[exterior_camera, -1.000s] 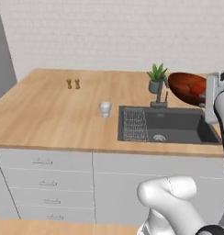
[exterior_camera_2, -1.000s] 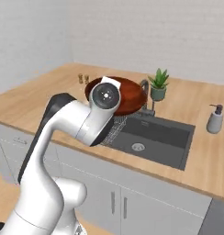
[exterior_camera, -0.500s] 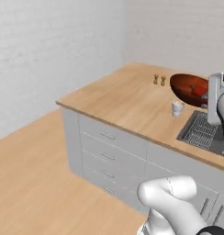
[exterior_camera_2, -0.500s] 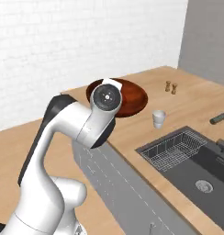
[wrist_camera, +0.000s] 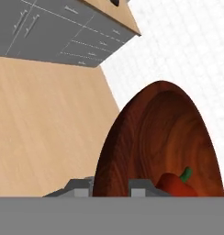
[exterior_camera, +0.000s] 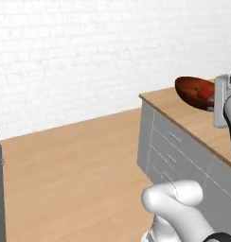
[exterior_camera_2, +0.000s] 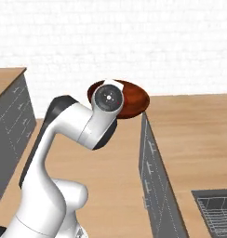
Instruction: Pick the bell pepper from the sink and place it in the bowl. Then pick the bowl and place it in the microwave. Then close the microwave door and press the start button.
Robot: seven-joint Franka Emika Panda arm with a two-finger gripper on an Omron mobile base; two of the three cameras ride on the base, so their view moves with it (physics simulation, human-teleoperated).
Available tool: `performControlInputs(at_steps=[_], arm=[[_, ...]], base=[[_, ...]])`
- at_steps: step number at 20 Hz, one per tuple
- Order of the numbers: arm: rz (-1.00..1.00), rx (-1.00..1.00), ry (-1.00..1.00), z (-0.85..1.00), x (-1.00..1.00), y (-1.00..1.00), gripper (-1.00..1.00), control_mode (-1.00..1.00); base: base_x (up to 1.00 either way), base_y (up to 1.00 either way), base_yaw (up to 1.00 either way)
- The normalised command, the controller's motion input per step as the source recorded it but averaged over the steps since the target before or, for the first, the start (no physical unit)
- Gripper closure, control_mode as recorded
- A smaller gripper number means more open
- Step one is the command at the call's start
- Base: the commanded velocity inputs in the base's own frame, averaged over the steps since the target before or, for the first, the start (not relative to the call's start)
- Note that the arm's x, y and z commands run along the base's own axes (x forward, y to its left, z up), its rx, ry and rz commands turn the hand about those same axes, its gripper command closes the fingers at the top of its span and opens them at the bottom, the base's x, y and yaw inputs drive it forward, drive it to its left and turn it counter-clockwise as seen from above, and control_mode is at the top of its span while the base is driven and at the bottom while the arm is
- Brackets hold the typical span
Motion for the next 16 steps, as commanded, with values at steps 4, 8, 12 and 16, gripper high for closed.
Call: performControlInputs(at_steps=[4, 8, 12, 16], arm=[[0.00, 0.00, 0.00, 0.00, 0.00, 0.00, 1.00, 1.00], [0.00, 0.00, 0.00, 0.00, 0.00, 0.00, 1.00, 1.00], [0.00, 0.00, 0.00, 0.00, 0.00, 0.00, 1.00, 1.00], [0.00, 0.00, 0.00, 0.00, 0.00, 0.00, 1.00, 1.00]], base=[[-0.17, 0.03, 0.79], [-0.16, 0.00, 0.77], [-0.20, 0.00, 0.73], [-0.12, -0.11, 0.69]])
